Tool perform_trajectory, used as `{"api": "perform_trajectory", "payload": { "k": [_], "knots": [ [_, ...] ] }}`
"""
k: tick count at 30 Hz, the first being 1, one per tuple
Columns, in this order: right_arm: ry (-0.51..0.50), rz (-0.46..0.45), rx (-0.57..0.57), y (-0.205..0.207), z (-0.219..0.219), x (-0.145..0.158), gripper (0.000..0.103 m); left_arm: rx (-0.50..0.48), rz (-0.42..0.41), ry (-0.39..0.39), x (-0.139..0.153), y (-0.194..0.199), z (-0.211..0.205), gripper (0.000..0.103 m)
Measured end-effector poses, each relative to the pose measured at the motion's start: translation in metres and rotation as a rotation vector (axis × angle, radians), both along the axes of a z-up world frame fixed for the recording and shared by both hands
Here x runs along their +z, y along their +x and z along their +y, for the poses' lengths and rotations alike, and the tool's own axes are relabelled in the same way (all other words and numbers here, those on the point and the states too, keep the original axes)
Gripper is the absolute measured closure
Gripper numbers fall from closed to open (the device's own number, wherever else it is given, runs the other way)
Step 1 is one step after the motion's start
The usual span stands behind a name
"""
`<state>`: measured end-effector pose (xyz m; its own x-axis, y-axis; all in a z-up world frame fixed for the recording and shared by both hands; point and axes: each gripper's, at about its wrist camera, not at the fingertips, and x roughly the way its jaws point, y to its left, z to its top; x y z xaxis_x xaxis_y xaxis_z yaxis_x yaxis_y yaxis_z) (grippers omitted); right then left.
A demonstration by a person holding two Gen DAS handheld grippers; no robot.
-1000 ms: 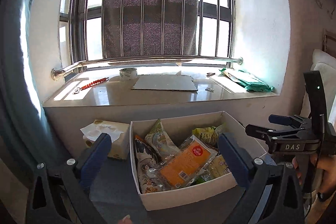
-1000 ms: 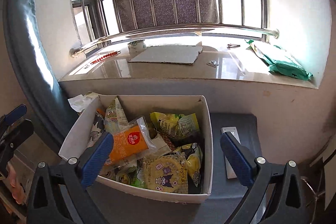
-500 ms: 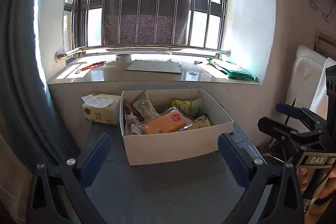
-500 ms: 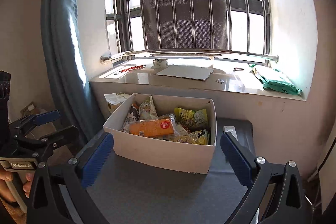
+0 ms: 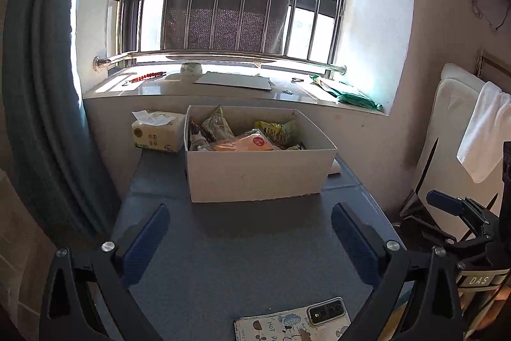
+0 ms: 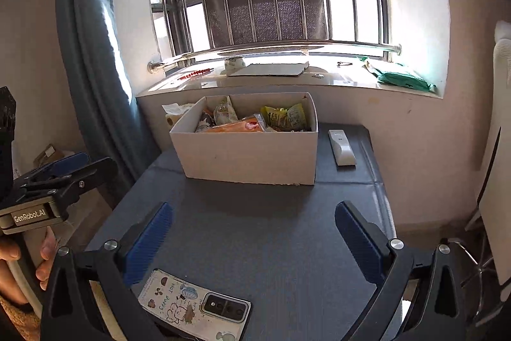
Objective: Organize snacks
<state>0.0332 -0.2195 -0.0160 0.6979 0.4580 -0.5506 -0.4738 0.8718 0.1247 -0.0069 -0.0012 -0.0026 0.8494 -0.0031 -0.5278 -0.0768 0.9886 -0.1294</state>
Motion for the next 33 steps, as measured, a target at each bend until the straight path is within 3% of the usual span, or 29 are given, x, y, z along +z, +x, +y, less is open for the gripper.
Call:
{"api": "perform_trajectory", "payload": {
  "k": [33],
  "knots": [
    [0.042,0.008,0.022,-0.0020,-0.0030,0.0091,0.000,-0.035,0.014,0.036,0.0034,0.0027,-0.0088,0.000]
  ]
}}
